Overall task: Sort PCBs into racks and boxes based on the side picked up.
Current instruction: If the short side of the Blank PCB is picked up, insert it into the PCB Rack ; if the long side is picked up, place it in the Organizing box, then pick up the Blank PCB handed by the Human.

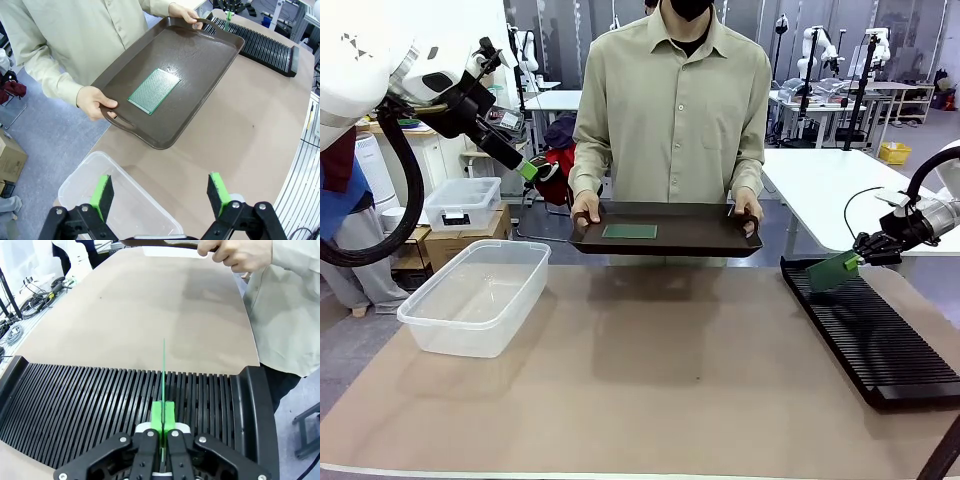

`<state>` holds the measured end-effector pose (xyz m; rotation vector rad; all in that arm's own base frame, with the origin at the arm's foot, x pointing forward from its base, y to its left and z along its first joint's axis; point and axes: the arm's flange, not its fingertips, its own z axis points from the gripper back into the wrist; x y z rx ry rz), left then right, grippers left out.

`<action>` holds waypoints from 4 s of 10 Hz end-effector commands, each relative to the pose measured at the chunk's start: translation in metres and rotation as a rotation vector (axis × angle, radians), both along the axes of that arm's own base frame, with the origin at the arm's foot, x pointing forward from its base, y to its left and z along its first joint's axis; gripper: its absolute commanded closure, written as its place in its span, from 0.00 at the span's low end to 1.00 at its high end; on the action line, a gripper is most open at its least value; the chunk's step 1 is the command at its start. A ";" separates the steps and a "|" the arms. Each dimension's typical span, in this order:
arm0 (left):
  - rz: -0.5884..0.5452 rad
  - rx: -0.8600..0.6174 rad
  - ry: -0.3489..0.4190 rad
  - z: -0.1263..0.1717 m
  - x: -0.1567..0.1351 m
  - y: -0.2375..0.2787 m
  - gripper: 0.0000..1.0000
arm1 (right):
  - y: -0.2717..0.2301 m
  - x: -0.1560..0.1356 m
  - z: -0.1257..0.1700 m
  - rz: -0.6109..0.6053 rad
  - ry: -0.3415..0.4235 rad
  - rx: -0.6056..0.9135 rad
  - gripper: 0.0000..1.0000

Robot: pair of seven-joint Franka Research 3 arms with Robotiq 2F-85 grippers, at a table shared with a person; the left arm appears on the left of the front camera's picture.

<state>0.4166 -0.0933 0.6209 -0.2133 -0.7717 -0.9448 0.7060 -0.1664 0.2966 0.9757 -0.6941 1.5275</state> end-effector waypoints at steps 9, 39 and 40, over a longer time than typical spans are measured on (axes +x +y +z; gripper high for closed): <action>0.003 -0.003 0.005 -0.002 0.000 0.001 0.00 | -0.009 0.006 0.018 0.028 -0.045 -0.074 0.19; 0.003 -0.003 0.005 -0.002 0.000 0.001 0.00 | 0.052 -0.154 0.289 -0.485 0.116 -0.287 0.00; 0.003 -0.003 0.005 -0.002 0.000 0.001 0.00 | 0.056 -0.168 0.293 -0.495 0.086 -0.289 0.00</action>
